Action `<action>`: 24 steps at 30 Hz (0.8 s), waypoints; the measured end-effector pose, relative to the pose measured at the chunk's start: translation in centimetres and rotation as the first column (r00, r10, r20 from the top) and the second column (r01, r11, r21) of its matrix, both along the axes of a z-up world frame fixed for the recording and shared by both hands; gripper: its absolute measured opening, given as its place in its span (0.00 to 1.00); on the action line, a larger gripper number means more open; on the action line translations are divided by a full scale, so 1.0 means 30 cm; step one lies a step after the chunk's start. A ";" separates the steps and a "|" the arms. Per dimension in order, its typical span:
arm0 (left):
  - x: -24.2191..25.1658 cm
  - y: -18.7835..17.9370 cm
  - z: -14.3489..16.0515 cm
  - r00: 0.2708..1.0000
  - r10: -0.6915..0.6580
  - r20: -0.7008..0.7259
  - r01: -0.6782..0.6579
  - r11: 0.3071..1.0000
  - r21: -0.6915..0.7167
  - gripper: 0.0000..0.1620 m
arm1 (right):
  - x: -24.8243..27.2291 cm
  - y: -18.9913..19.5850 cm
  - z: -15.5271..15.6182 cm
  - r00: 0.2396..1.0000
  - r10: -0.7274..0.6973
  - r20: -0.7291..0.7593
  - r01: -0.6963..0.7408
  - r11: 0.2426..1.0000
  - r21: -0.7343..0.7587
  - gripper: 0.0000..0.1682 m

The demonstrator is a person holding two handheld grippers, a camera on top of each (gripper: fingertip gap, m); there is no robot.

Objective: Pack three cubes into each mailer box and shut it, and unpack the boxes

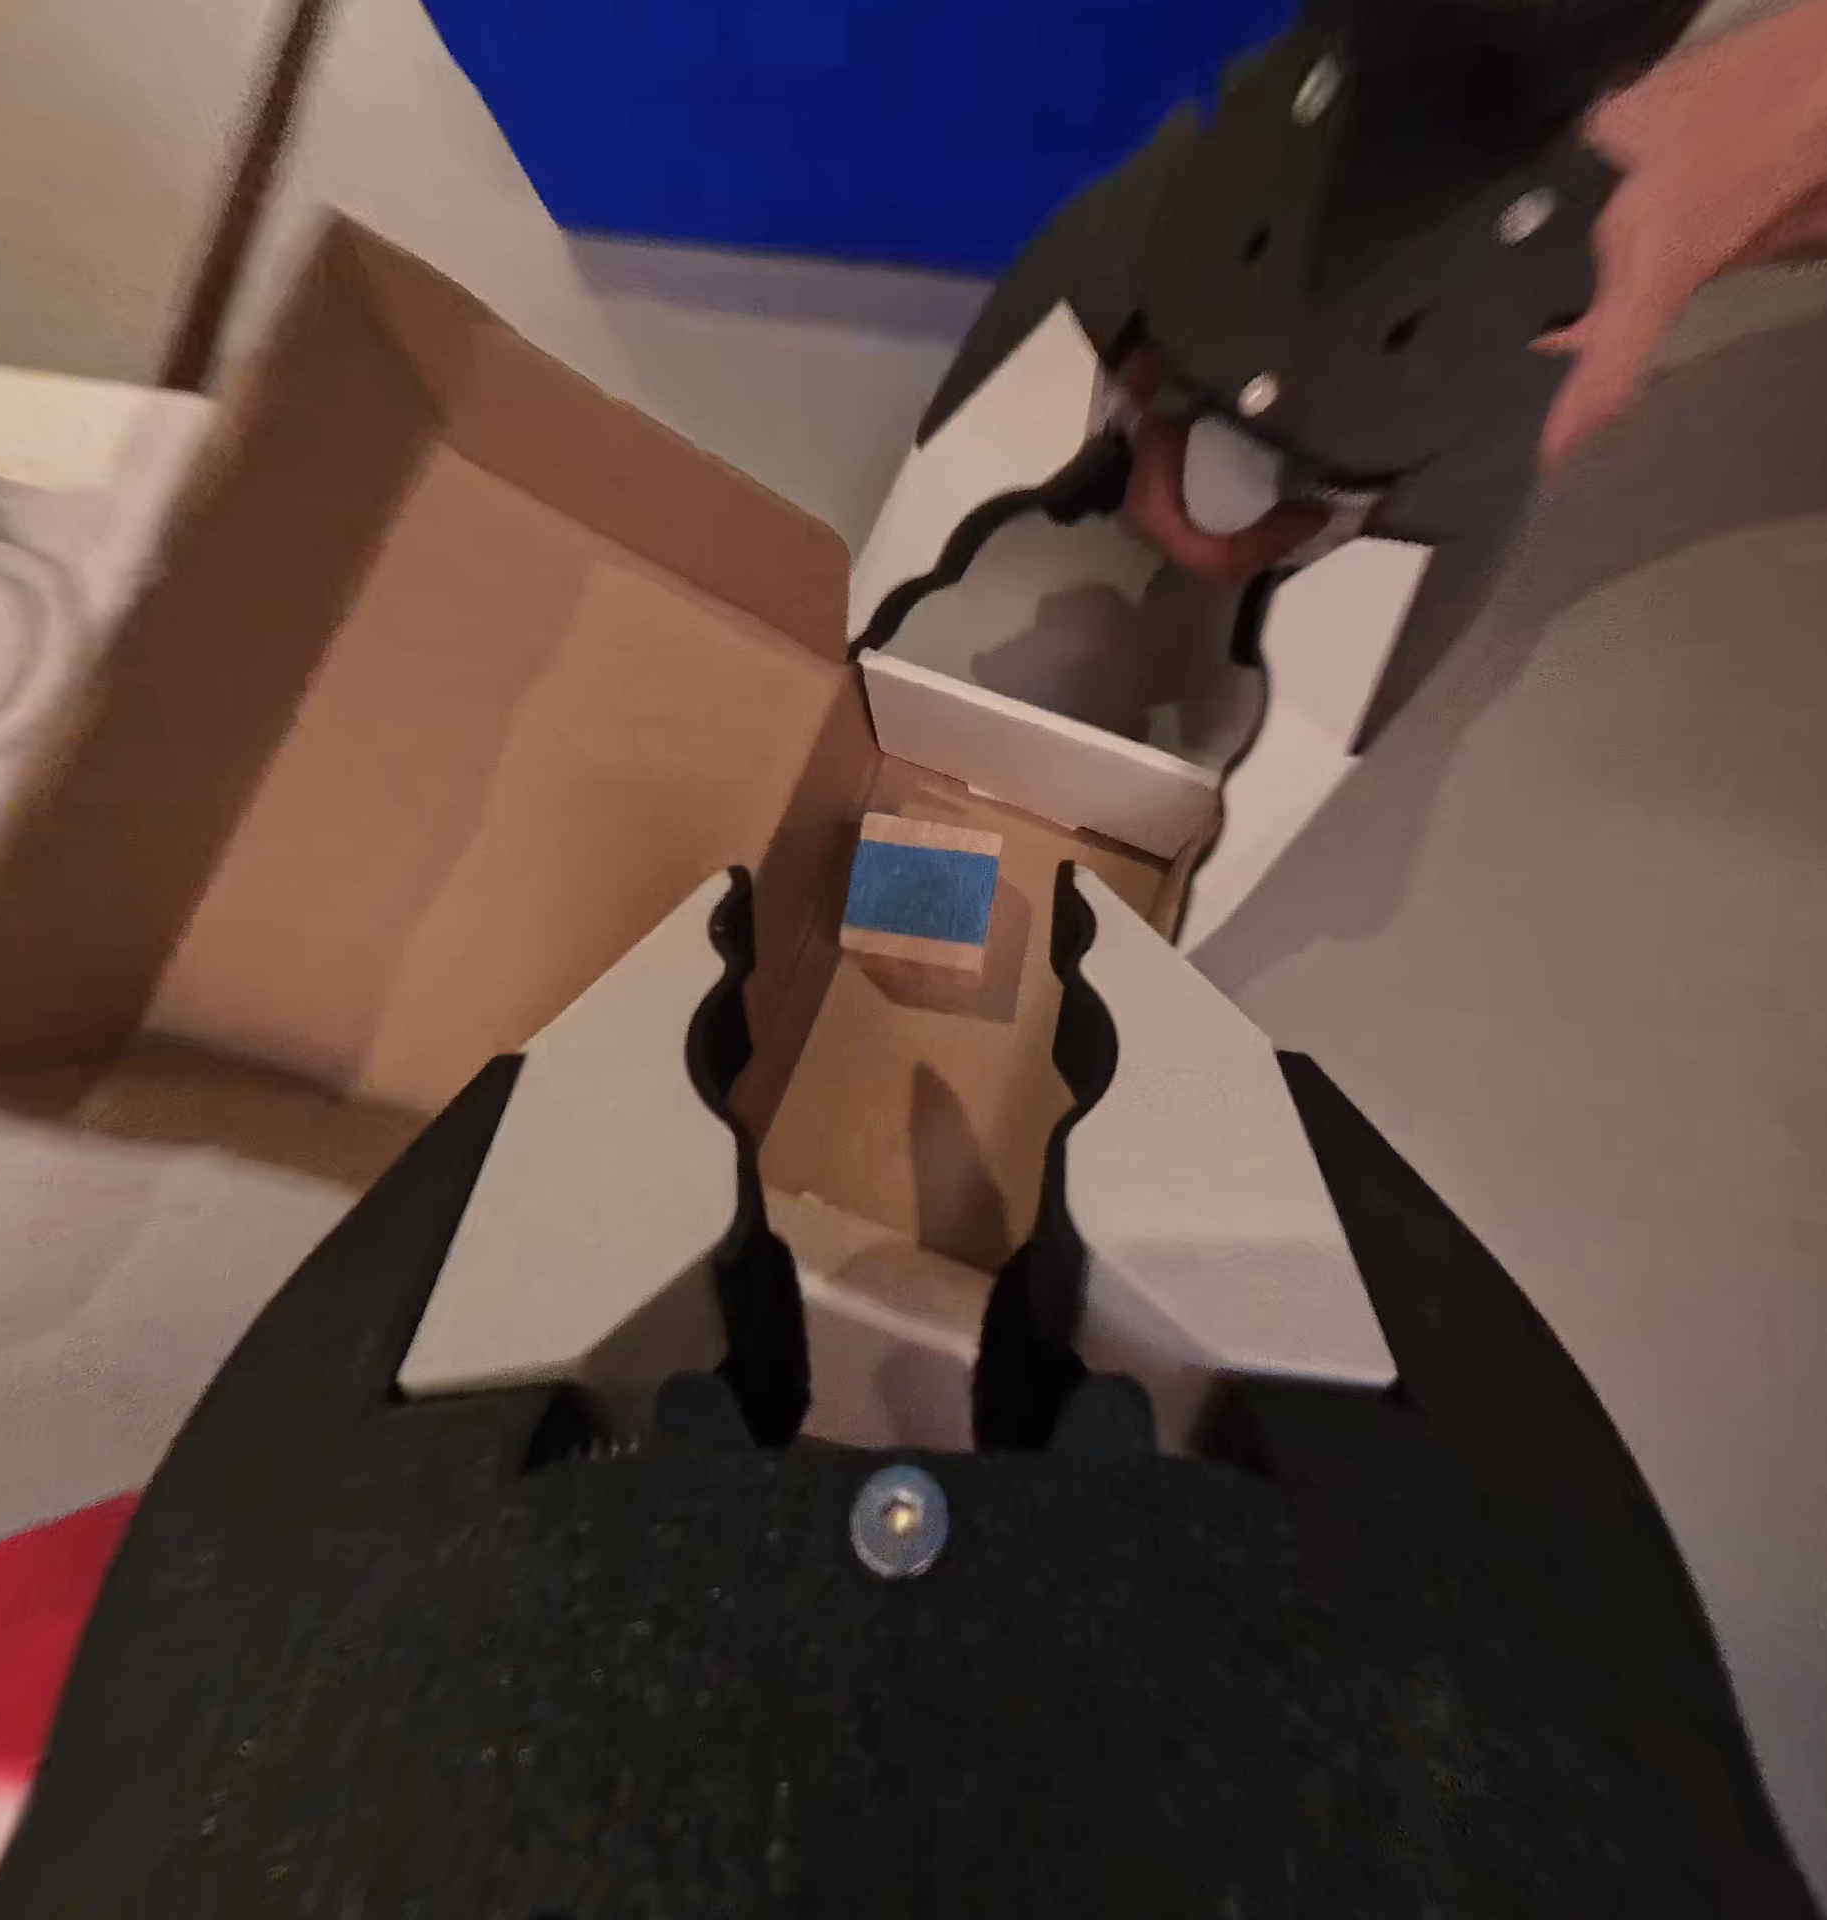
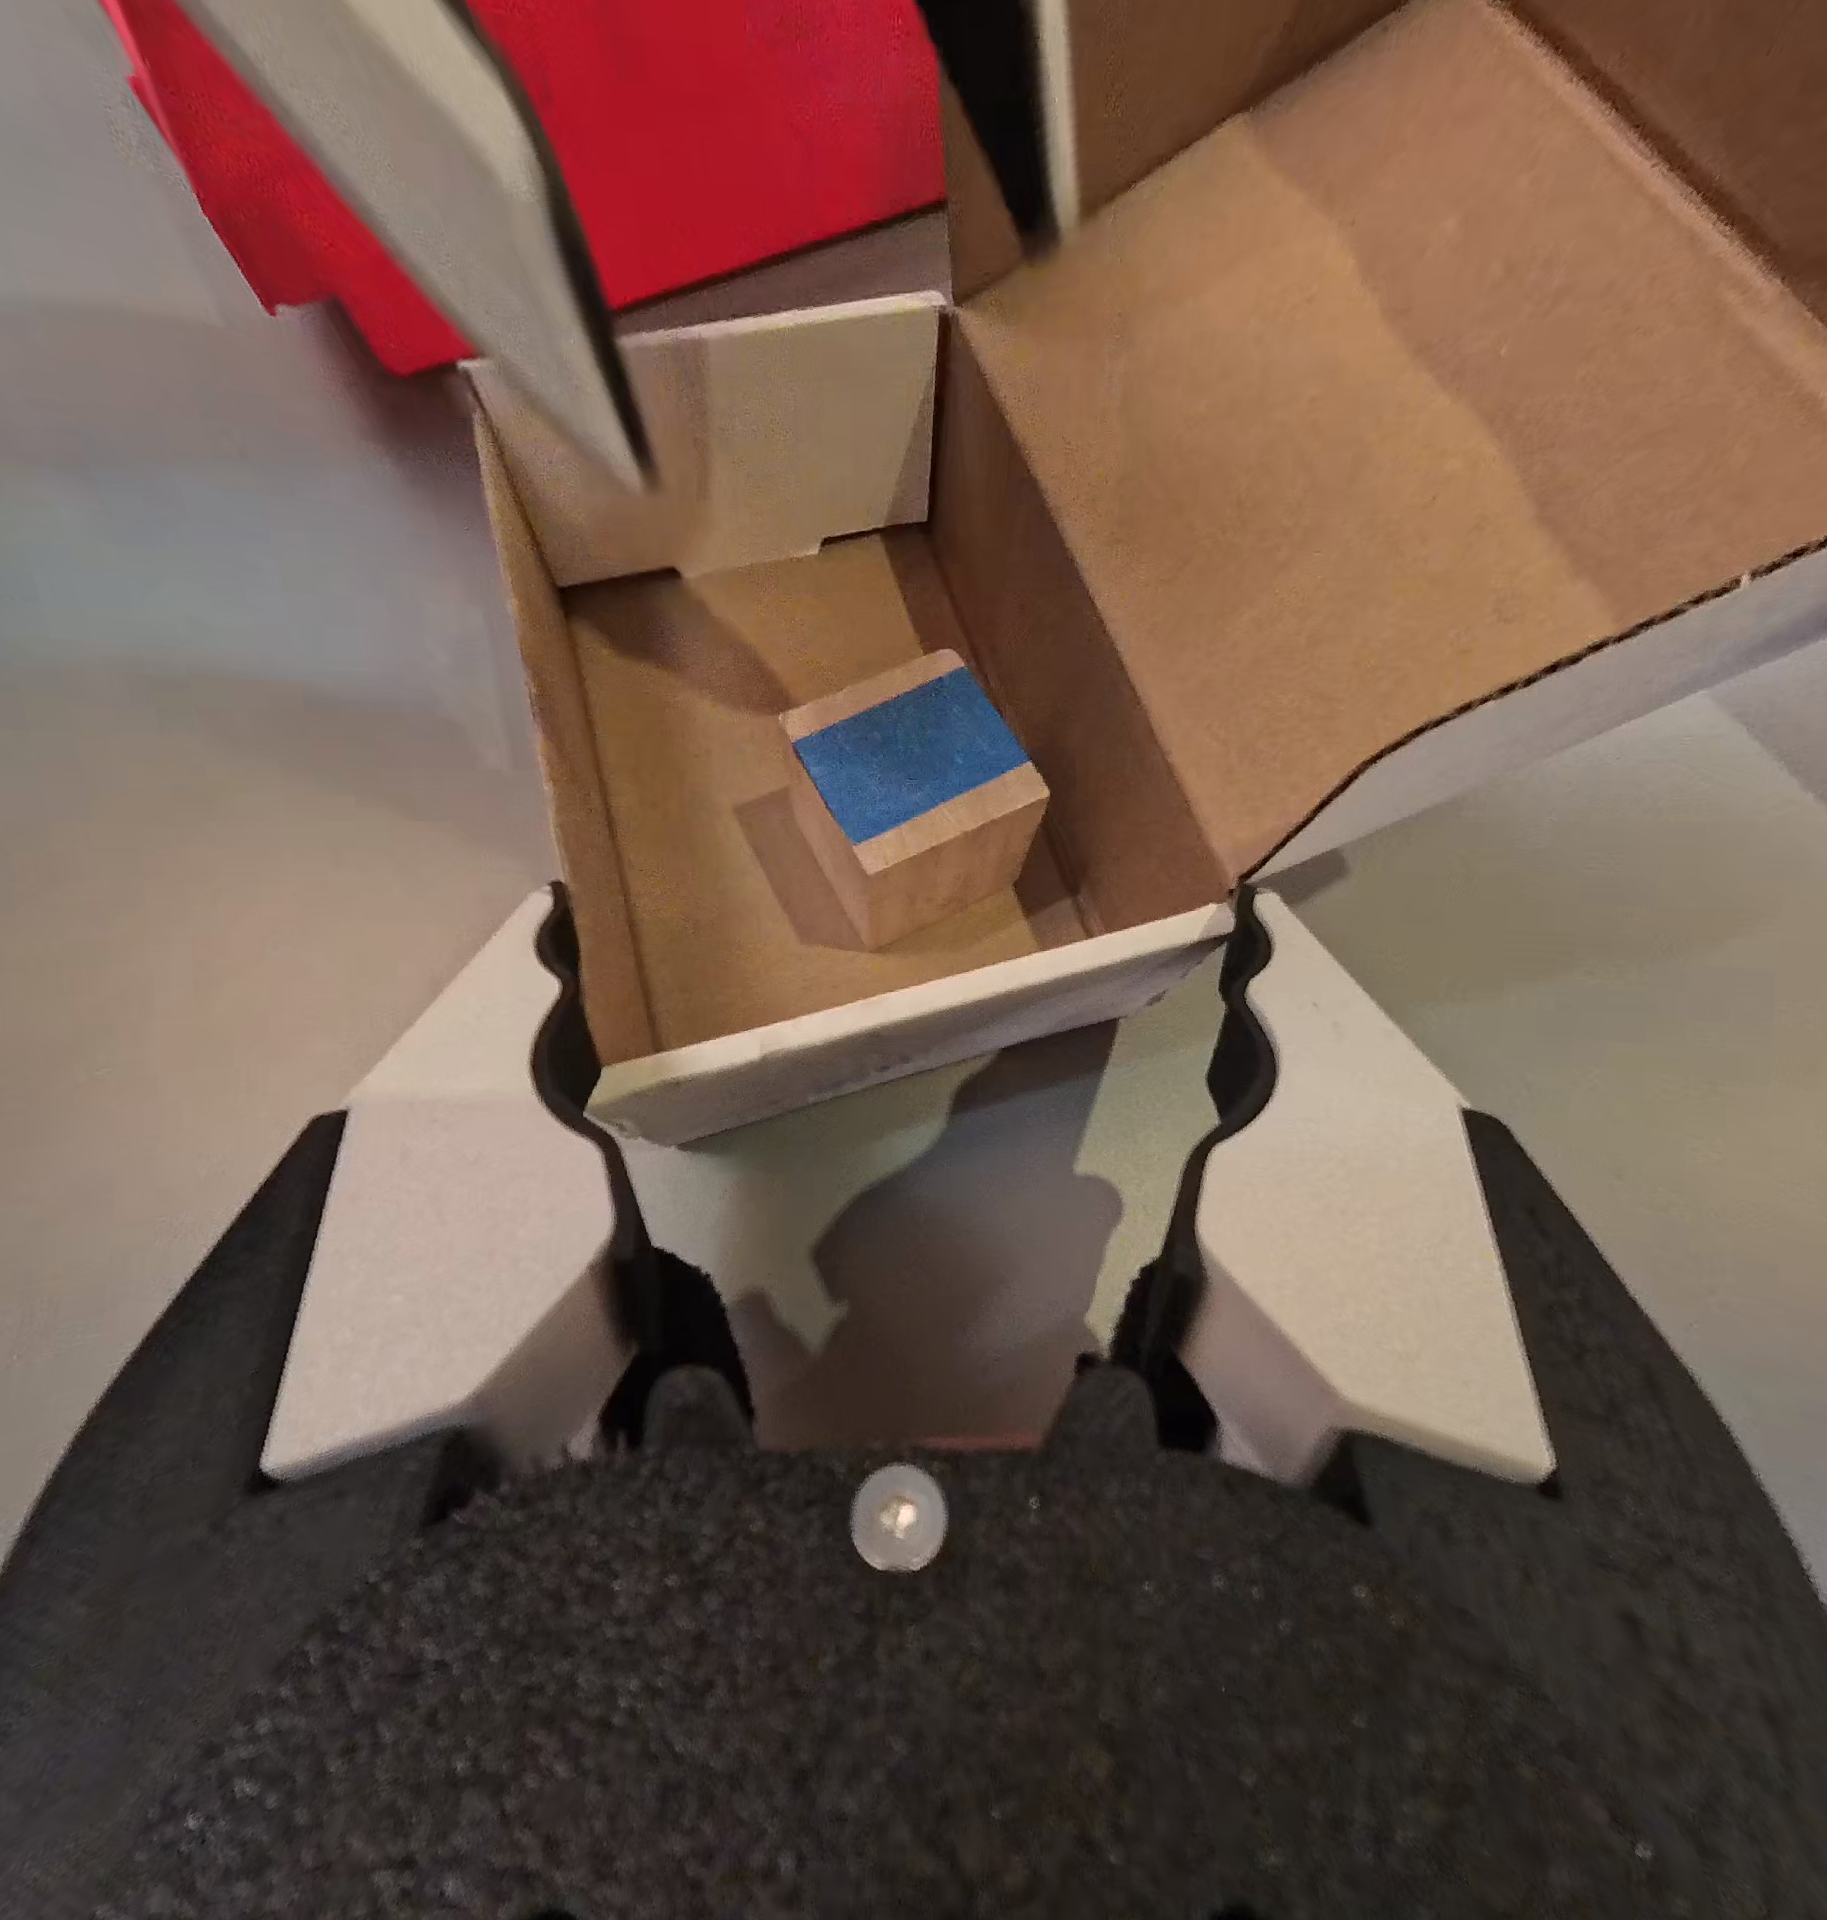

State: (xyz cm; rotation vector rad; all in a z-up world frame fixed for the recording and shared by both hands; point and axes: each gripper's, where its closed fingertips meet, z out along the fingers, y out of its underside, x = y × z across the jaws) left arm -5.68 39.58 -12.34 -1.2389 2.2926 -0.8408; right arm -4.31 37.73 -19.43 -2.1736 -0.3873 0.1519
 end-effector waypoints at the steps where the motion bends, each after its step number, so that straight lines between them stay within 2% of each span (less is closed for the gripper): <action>1: -0.034 0.017 0.053 0.999 0.012 0.040 -0.012 1.000 -0.010 0.33 | 0.000 0.000 0.000 1.000 0.000 0.000 0.000 1.000 0.000 0.72; 5: -0.208 0.137 0.206 0.987 0.090 0.131 -0.088 0.996 -0.021 0.30 | 0.000 0.000 0.000 1.000 -0.002 0.000 0.002 1.000 0.000 0.72; 9: -0.384 0.360 0.239 0.963 0.237 0.128 -0.243 0.970 0.030 0.26 | 0.000 0.000 0.000 1.000 -0.003 0.001 0.003 1.000 -0.001 0.72; 11: -0.471 0.520 0.197 0.918 0.395 0.047 -0.397 0.914 0.083 0.25 | 0.000 0.000 0.000 1.000 -0.002 0.000 0.002 1.000 -0.004 0.72; 12: -0.512 0.582 0.171 0.890 0.455 0.001 -0.453 0.886 0.100 0.28 | 0.000 0.000 0.000 1.000 -0.002 -0.001 0.002 1.000 -0.005 0.72; 14: -0.558 0.640 0.131 0.871 0.489 -0.049 -0.484 0.871 0.084 0.31 | 0.000 0.000 0.000 1.000 -0.002 0.000 0.002 1.000 -0.006 0.72; 18: -0.590 0.699 -0.005 0.890 0.429 -0.151 -0.396 0.894 0.210 0.33 | 0.000 0.000 -0.001 1.000 -0.003 0.001 0.003 1.000 -0.006 0.72; 22: -0.564 0.710 -0.160 0.873 0.390 -0.292 -0.307 0.906 0.292 0.34 | 0.000 -0.001 -0.001 1.000 -0.003 0.000 0.003 1.000 -0.008 0.72; 24: -0.521 0.709 -0.208 0.875 0.379 -0.302 -0.285 0.906 0.312 0.33 | 0.000 -0.001 0.000 1.000 -0.003 -0.001 0.003 1.000 -0.008 0.72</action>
